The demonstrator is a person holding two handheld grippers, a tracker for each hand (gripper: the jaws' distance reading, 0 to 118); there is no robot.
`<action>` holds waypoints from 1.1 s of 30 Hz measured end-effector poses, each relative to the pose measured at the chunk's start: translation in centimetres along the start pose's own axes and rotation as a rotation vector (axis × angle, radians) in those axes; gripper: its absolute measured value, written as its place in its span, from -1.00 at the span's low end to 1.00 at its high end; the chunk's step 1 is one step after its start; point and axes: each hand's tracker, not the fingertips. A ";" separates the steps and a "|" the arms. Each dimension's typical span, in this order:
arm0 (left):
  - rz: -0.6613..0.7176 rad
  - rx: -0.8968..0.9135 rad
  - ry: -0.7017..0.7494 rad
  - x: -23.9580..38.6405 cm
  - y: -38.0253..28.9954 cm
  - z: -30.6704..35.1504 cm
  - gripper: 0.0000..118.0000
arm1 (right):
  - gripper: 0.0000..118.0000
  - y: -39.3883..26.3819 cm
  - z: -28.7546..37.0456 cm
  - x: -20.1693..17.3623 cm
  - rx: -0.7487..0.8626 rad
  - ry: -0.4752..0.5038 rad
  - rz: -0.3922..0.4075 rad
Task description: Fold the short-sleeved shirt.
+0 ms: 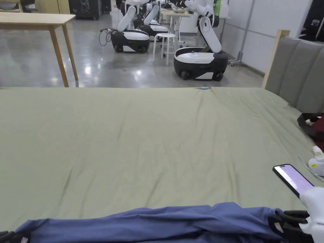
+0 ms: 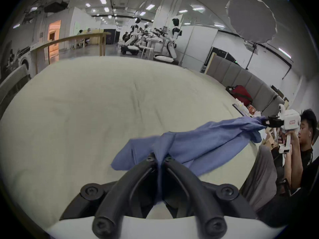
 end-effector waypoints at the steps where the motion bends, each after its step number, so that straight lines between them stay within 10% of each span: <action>1: 0.024 -0.006 -0.004 -0.3 -0.6 -0.2 -0.98 | -0.99 -0.6 -0.5 0.2 -0.038 -0.021 -0.008; 10: 0.177 0.012 -0.078 -1.5 -3.6 0.1 -0.98 | -0.99 -3.4 -2.8 2.4 -0.119 -0.055 -0.119; 20: 0.041 -0.110 0.054 0.0 -3.4 -2.1 -0.97 | -0.96 -3.1 -6.2 1.0 -0.213 -0.144 -0.049; 22: 0.055 -0.105 0.050 -0.3 -3.6 -1.9 -0.81 | -0.65 -3.1 -6.0 1.3 -0.204 -0.134 -0.057; 25: 0.079 -0.054 0.073 0.0 -3.3 -0.9 0.72 | 0.86 -3.7 -4.7 1.3 -0.124 -0.189 -0.080; 33: 0.055 0.213 0.014 4.6 -0.6 8.4 0.90 | 0.96 -3.4 9.8 -3.7 0.291 -0.107 -0.147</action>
